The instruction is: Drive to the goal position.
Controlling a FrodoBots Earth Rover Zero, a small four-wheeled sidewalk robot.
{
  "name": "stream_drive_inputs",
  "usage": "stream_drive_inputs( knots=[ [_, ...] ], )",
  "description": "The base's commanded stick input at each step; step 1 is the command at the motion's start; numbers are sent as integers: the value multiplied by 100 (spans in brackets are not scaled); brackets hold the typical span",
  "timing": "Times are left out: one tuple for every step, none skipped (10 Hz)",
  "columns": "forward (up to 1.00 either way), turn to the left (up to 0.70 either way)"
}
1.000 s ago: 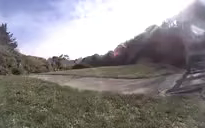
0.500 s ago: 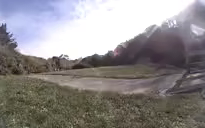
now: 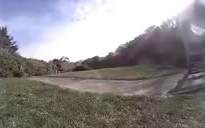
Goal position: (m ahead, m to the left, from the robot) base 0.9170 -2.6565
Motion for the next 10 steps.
stream_drive_inputs(
  knots=[
    [45, 0],
    [45, 0],
    [45, 0],
    [45, 0],
    [45, 0],
    [45, 0],
    [45, 0],
    [45, 0],
    [45, 0],
    [45, 0]
  ],
)
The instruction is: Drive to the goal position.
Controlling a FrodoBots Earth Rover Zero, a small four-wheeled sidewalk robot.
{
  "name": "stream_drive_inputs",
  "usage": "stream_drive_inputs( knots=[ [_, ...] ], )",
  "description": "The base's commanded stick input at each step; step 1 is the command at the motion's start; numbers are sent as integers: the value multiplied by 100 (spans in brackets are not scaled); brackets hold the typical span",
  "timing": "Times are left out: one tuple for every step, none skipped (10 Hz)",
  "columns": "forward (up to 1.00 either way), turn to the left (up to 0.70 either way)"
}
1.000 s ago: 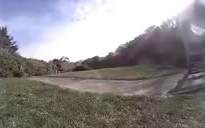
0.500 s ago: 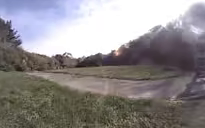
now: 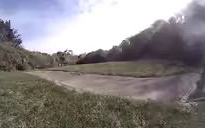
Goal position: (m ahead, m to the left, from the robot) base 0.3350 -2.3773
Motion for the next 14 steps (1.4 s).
stream_drive_inputs(
  knots=[
    [45, 0],
    [45, 0],
    [45, 0],
    [45, 0],
    [45, 0],
    [45, 0],
    [45, 0],
    [45, 0],
    [45, 0],
    [45, 0],
    [45, 0],
    [45, 0],
    [45, 0],
    [45, 0]
  ],
)
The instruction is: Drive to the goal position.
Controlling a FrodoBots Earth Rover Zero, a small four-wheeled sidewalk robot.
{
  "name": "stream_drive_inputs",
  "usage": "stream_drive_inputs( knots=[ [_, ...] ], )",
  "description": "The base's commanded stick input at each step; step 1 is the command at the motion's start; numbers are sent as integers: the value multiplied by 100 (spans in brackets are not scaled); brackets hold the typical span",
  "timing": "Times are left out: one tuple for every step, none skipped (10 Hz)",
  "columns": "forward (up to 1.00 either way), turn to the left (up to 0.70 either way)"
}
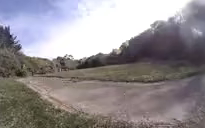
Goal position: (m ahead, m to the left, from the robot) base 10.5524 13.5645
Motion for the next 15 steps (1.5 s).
stream_drive_inputs(
  knots=[
    [45, 0],
    [45, 0],
    [45, 0],
    [45, 0],
    [45, 0],
    [45, 0],
    [45, 0],
    [45, 0],
    [45, 0],
    [45, 0],
    [45, 0],
    [45, 0],
    [45, 0],
    [45, 0],
    [45, 0]
  ],
)
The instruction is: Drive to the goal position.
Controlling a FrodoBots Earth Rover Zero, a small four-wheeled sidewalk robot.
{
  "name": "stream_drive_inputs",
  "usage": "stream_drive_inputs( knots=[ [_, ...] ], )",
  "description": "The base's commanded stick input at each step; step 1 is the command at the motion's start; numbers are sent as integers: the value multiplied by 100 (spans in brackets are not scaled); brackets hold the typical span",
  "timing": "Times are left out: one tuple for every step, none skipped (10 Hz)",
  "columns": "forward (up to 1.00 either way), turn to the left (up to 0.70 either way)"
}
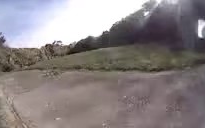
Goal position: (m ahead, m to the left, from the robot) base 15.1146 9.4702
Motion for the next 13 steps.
stream_drive_inputs(
  knots=[
    [45, 0],
    [45, 0],
    [45, 0],
    [45, 0],
    [45, 0],
    [45, 0],
    [45, 0],
    [45, 0],
    [45, 0],
    [45, 0],
    [45, 0],
    [17, 0],
    [0, 0]
  ],
)
